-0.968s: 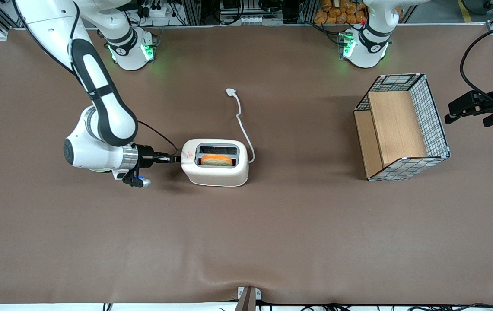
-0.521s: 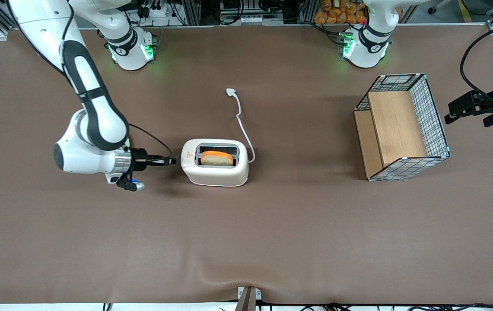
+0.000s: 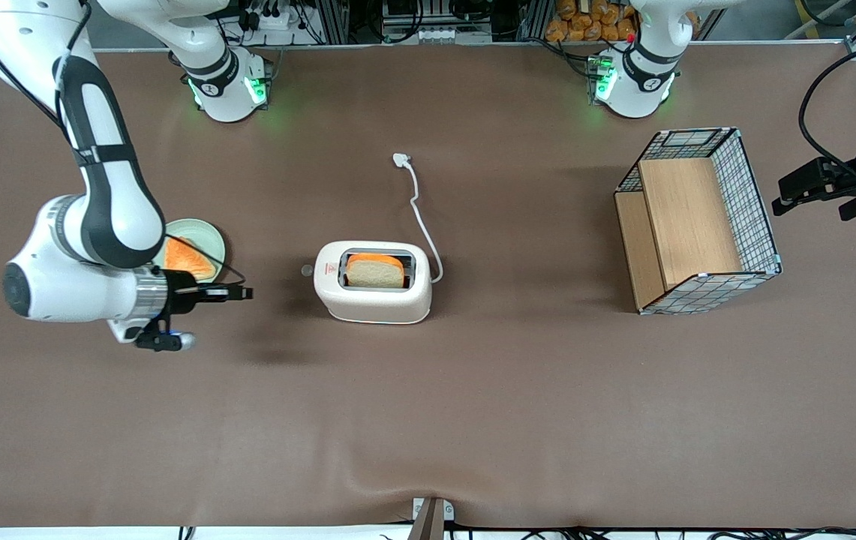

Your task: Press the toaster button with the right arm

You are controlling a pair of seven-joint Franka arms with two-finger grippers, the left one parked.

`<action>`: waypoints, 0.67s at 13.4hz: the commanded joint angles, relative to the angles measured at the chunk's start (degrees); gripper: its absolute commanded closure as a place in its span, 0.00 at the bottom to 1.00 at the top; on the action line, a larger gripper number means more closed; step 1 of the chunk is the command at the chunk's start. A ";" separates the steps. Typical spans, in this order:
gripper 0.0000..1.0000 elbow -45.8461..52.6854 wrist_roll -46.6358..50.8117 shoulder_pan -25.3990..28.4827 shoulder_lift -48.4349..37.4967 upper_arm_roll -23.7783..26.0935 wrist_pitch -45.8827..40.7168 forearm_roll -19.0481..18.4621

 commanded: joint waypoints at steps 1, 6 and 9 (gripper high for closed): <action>0.00 8.55 1.04 -1.61 0.34 0.50 -6.82 -8.97; 0.00 20.86 -1.06 -3.28 0.34 0.59 -18.26 -18.84; 0.00 25.35 -1.07 -5.91 -0.09 0.68 -22.47 -19.02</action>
